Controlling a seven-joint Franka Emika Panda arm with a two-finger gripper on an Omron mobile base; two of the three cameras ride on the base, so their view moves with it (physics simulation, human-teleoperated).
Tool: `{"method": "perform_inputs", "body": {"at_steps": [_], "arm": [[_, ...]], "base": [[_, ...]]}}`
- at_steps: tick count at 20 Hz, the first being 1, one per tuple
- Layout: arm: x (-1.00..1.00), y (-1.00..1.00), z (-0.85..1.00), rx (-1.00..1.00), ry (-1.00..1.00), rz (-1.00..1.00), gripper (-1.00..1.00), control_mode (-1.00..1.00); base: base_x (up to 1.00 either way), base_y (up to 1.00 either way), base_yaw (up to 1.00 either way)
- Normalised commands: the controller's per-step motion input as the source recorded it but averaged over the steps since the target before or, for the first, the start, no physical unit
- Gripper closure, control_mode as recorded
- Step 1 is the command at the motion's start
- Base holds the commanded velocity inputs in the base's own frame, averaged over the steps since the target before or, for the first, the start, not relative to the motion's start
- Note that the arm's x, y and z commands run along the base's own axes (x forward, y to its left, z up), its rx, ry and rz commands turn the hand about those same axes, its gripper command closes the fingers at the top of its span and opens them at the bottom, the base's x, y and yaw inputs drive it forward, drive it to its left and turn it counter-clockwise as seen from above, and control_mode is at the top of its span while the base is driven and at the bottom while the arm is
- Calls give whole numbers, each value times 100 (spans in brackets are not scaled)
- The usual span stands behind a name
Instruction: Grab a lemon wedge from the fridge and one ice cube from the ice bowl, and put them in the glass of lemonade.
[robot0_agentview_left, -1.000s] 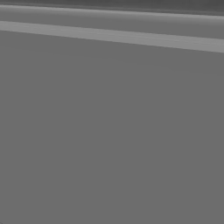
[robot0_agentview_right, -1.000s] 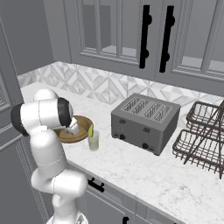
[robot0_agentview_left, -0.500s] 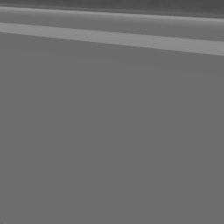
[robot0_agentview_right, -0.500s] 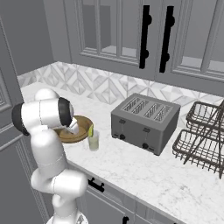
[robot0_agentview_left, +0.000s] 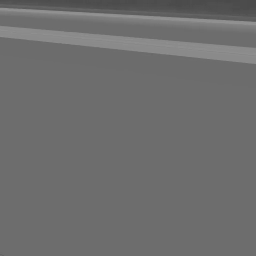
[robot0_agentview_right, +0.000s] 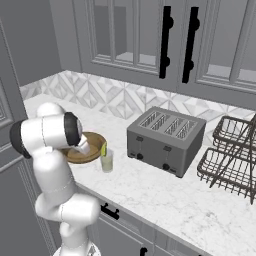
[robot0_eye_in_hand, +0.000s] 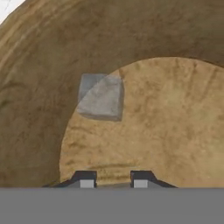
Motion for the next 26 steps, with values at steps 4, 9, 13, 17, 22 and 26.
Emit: {"method": "perform_inputs", "body": {"at_steps": [4,9,13,17,22,26], "arm": [[-28,0,55,5,-13,-1,100,-100],[-28,-19,100,9,-23,-3,100,-100],[-35,-89,81,0,-17,-10,100,-100],[-13,-92,77,0,-9,-18,100,-100],[-26,-91,24,0,5,-27,100,-100],[-29,-81,2,0,14,-25,100,-100]], "base": [[0,0,0],[0,0,0],[0,0,0],[0,0,0],[0,0,0],[0,0,0]]}}
